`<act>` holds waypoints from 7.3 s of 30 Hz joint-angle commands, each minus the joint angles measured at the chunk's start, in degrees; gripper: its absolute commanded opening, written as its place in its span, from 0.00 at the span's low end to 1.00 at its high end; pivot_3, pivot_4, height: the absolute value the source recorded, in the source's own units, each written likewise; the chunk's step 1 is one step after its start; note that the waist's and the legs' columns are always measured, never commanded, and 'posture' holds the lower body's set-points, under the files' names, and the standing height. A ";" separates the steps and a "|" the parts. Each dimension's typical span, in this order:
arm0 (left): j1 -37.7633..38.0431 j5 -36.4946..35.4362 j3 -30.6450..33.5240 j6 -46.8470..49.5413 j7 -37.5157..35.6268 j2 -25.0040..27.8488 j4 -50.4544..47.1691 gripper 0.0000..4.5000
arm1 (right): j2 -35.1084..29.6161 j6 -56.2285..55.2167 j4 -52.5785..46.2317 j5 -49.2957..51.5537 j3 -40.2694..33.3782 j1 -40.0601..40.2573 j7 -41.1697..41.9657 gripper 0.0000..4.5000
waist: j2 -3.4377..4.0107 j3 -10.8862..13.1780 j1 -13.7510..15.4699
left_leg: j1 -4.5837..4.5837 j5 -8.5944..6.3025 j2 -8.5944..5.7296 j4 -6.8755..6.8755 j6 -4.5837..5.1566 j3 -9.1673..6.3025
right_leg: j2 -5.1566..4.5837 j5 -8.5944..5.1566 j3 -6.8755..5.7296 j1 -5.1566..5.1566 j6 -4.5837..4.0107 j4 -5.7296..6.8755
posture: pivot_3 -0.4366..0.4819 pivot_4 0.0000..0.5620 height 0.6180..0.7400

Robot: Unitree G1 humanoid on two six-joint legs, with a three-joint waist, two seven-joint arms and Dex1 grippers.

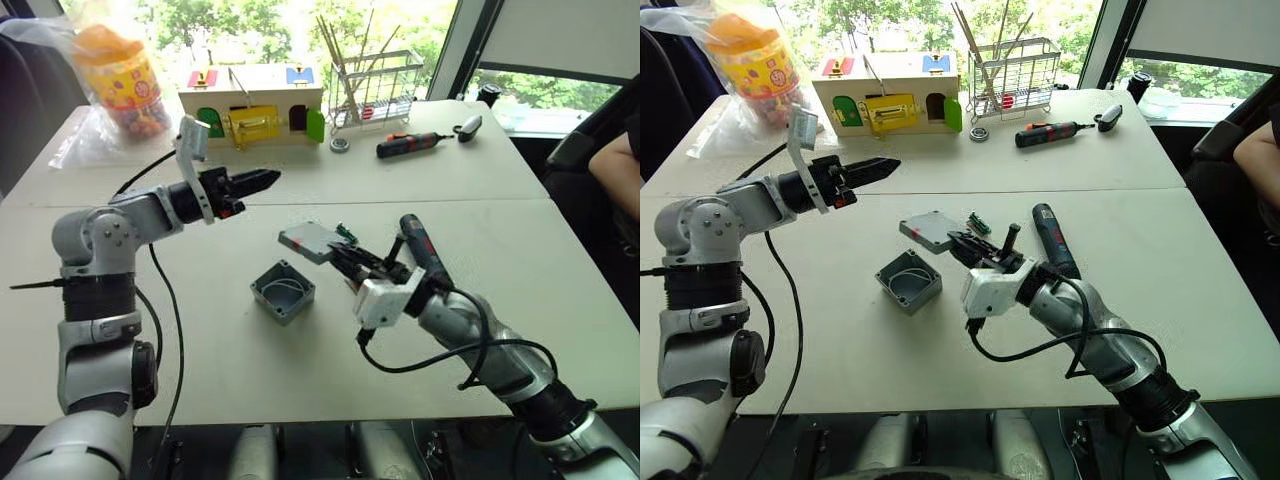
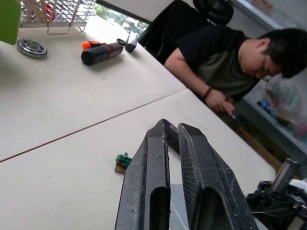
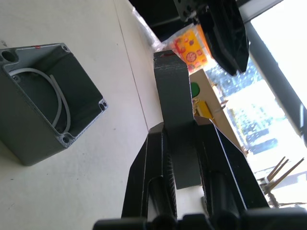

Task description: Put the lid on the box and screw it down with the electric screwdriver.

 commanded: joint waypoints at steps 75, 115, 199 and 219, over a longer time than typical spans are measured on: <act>8.65 28.60 -21.41 -30.05 -29.47 5.96 0.33 0.10 | 2.97 -6.05 -4.55 -10.48 -8.08 11.97 -4.13 0.95 | -0.07 -0.80 0.67 | 2.16 -0.39 -0.17 -0.59 0.67 -0.14 | -0.14 -0.52 -0.04 2.25 -0.03 -0.32 | 0.48 0.27 0.97; 4.55 29.48 -17.66 -30.22 -28.70 6.59 7.91 0.10 | 12.15 59.02 -20.23 46.18 -5.60 5.73 22.50 0.01 | -0.10 0.18 0.81 | 0.97 -0.35 -0.08 -0.56 0.61 -0.19 | -0.13 -0.52 -0.11 0.98 -0.04 -0.15 | 0.48 0.27 0.97; 6.78 31.99 -19.63 -31.28 -27.65 6.06 4.93 0.10 | 13.49 59.25 -16.02 47.33 -3.40 2.86 22.51 0.01 | -0.10 0.18 0.32 | 0.97 -0.35 -0.07 -0.56 0.61 -0.20 | -0.13 -0.52 -0.11 0.98 -0.04 -0.15 | 0.48 0.27 0.97; 3.35 29.78 -15.87 -30.16 -25.45 5.50 8.36 0.10 | 11.72 59.93 -17.33 47.30 -4.13 2.99 22.29 0.01 | -0.10 0.18 0.33 | 0.97 -0.35 -0.07 -0.56 0.61 -0.20 | -0.12 -0.52 -0.12 0.98 -0.04 -0.15 | 0.48 0.27 0.97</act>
